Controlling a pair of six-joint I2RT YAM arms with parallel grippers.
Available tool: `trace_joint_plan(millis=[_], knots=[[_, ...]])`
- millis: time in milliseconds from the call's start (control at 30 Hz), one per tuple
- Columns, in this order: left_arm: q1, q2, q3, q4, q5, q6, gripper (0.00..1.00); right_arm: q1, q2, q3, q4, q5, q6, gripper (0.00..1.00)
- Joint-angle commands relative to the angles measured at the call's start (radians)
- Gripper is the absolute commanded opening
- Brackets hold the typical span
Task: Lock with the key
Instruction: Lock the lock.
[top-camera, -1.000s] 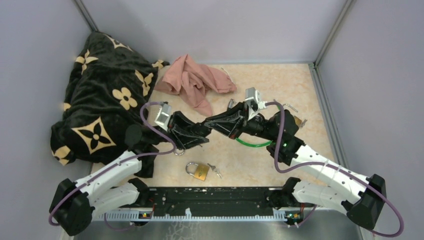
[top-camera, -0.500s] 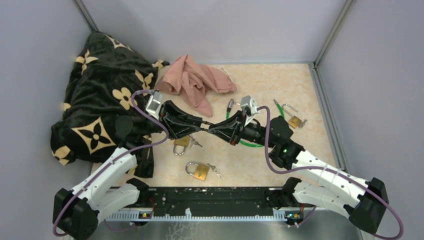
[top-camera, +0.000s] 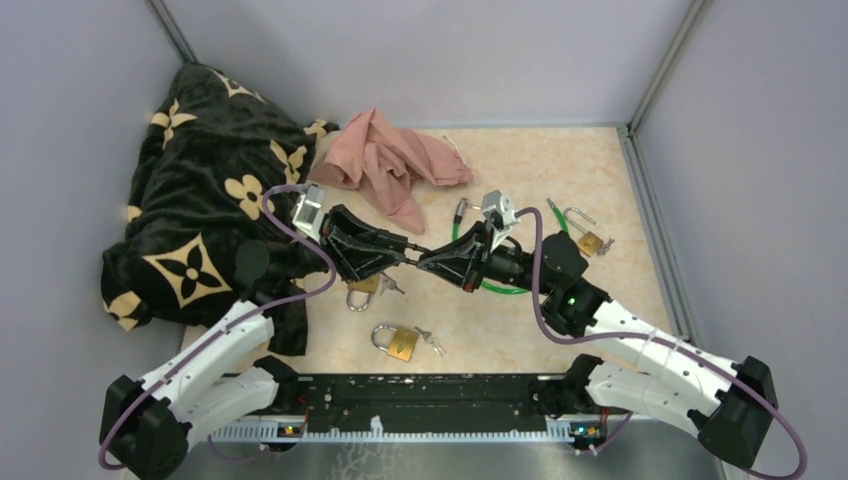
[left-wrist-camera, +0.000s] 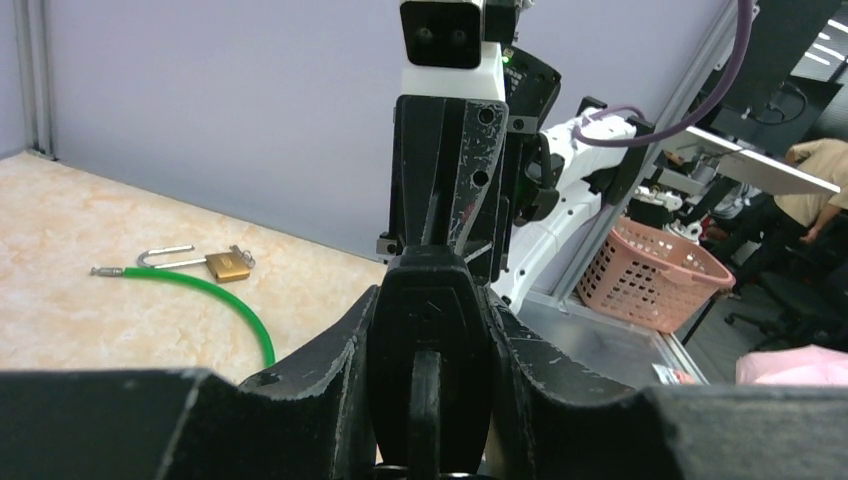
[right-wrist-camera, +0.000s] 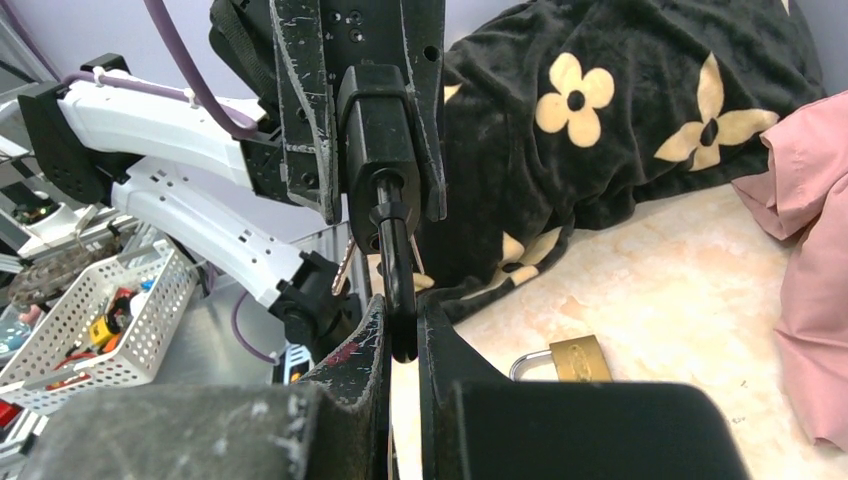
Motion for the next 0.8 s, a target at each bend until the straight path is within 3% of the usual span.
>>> trace_joint_plan(millis=[0,333,767], knots=[[-0.081,0.035,-0.027,-0.027,-0.024,-0.037,0.0,0.042,0.039,0.031,0.171,-0.034,0.052,0.0],[-0.083,0.015,-0.085,-0.09,-0.016,0.095,0.0,0.042,-0.055,0.046,0.154,-0.032,0.063,0.0],[-0.084,0.024,-0.092,-0.05,-0.003,0.097,0.0,0.042,-0.016,0.044,0.243,-0.115,0.123,0.0]])
